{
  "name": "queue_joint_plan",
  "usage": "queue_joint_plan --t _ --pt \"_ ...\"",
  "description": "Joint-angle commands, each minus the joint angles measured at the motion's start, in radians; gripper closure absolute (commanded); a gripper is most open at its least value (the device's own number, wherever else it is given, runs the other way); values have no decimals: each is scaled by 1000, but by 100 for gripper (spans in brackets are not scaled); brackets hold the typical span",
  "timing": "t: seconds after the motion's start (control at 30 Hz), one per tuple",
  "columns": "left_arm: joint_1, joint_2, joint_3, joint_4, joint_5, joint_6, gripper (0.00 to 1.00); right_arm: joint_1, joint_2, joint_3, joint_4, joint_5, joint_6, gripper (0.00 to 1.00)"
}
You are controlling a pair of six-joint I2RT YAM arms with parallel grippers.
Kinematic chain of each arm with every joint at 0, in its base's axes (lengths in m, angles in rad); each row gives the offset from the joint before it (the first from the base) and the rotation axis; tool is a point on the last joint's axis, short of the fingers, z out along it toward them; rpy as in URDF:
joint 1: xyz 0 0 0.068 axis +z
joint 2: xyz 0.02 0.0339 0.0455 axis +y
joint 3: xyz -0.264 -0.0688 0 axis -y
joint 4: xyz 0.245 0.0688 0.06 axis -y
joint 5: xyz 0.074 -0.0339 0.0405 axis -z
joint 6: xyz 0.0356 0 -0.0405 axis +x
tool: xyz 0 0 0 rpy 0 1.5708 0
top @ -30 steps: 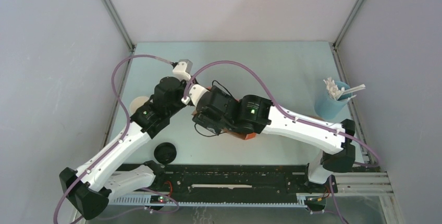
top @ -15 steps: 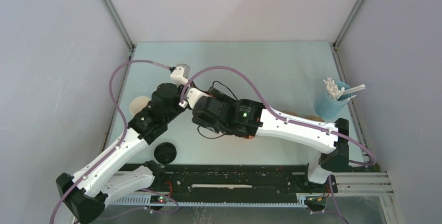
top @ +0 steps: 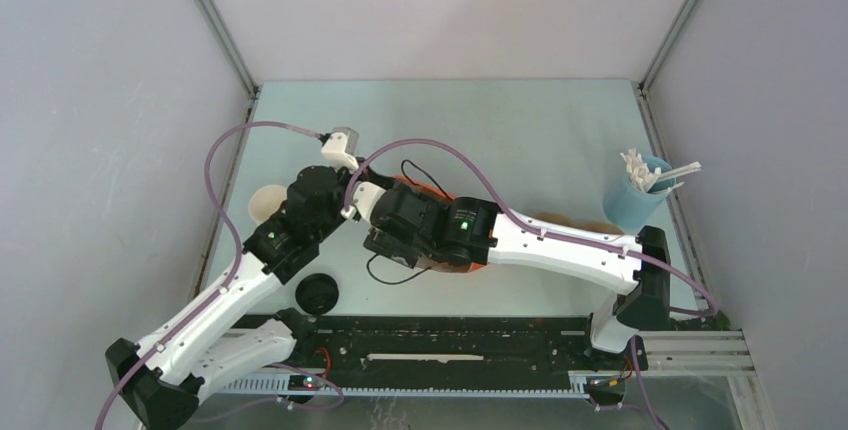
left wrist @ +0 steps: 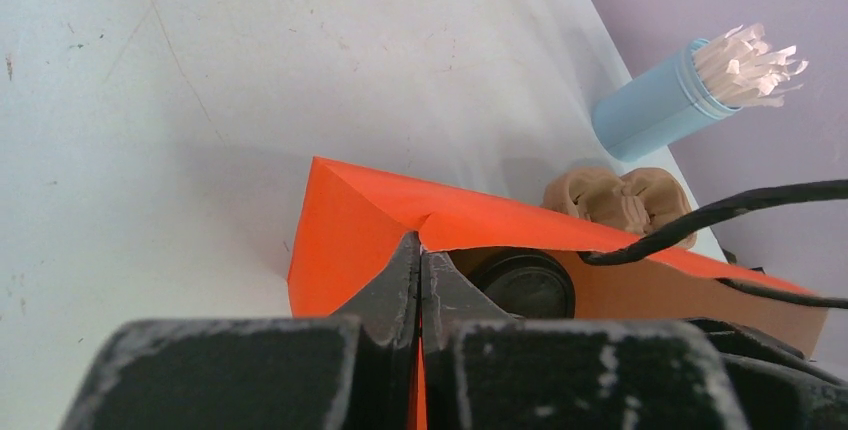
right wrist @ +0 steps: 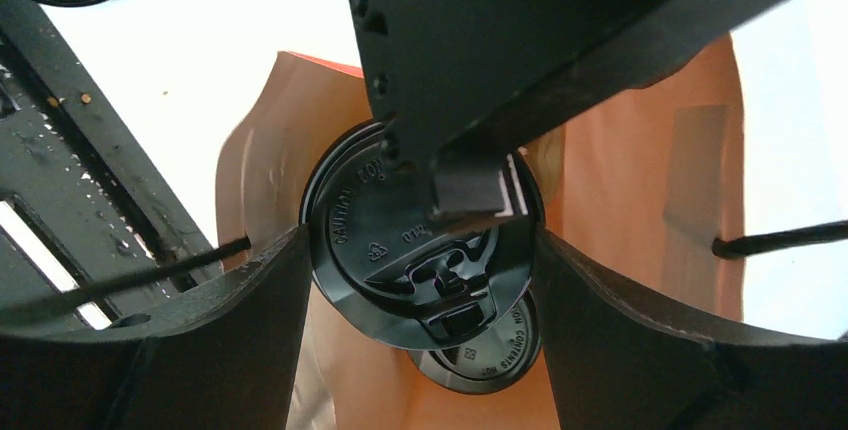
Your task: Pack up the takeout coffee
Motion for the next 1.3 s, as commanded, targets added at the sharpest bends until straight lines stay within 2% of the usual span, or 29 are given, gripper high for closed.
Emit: queue_joint_plan --t 0.0,0.2,0.57,0.73,0.9,1.03,1.27 --pt "-10 -36 -41 90 -12 -15 100 -10 -1 -10 72 -91 -8 61" --pt "-10 -91 -115 116 -23 -14 100 -25 -11 -31 90 64 -63 62" --pt "-16 -126 -165 104 -32 -19 100 -26 -6 7 81 66 -158 62" --pt "-16 -113 -110 73 -35 13 100 -24 7 11 46 -6 -220 62" --pt "-15 -111 -116 63 -37 30 100 -21 -21 43 -30 -194 -320 60" --pt "-15 -117 -123 66 -39 30 100 -21 -10 74 -100 -222 -330 60" --pt "-16 -116 -125 66 -30 30 100 -22 10 98 -109 -155 -328 60"
